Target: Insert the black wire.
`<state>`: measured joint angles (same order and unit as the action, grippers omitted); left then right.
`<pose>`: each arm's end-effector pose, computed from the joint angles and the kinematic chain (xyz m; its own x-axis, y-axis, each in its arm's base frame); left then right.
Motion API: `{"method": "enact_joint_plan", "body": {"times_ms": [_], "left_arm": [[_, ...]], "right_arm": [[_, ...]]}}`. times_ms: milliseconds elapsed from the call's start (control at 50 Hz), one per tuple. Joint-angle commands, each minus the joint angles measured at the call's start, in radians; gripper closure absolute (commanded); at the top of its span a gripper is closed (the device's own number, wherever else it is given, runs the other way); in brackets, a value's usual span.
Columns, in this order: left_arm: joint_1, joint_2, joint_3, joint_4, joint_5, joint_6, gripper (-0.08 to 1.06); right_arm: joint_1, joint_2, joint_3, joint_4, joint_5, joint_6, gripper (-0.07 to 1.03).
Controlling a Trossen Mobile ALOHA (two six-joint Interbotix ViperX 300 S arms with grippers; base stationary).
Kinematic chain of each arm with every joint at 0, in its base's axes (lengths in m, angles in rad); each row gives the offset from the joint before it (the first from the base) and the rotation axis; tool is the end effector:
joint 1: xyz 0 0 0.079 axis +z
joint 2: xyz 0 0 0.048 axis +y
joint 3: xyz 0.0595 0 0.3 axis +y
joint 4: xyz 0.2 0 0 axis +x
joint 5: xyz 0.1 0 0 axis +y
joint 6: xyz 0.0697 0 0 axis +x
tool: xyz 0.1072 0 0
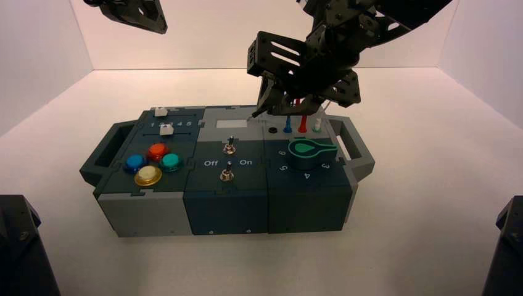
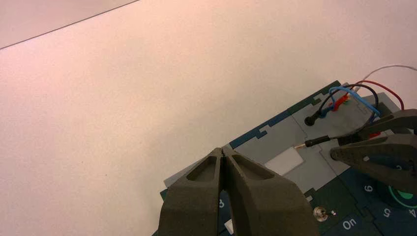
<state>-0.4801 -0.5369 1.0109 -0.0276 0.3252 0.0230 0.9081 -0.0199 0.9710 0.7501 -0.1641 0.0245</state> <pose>0.2547 -0.1344 0.1515 0.6144 -0.3299 -0.7167 0.4653 0.8851 -0.0085 0.2286 0.2609 0.0541 0.5002 0.4599 -0.7337 -0.2148 0.8867 0.4093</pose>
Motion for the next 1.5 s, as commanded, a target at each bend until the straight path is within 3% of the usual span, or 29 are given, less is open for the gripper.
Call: {"method": "enact_joint_plan", "body": {"times_ms": [20,1000,1180,1500], "left_arm": [[0.002,-0.008,-0.017,0.002,-0.011,0.006,1.01],[0.002,-0.012,-0.015,0.002,-0.011,0.006,1.01],[0.002,-0.014,-0.014,0.002,-0.011,0.006,1.01],[0.003,-0.014,-0.015,0.002,-0.011,0.006,1.01]], "right_arm": [[0.003,-0.012,-0.023,0.0,-0.011,0.002,0.63],[-0.041,0.006,-0.055,-0.003,-0.011,-0.005,0.67],[-0.055,0.009,-0.06,-0.003,-0.012,-0.005,0.73],[-0.055,0.009,-0.063,-0.026,-0.029,-0.011,0.98]]}}
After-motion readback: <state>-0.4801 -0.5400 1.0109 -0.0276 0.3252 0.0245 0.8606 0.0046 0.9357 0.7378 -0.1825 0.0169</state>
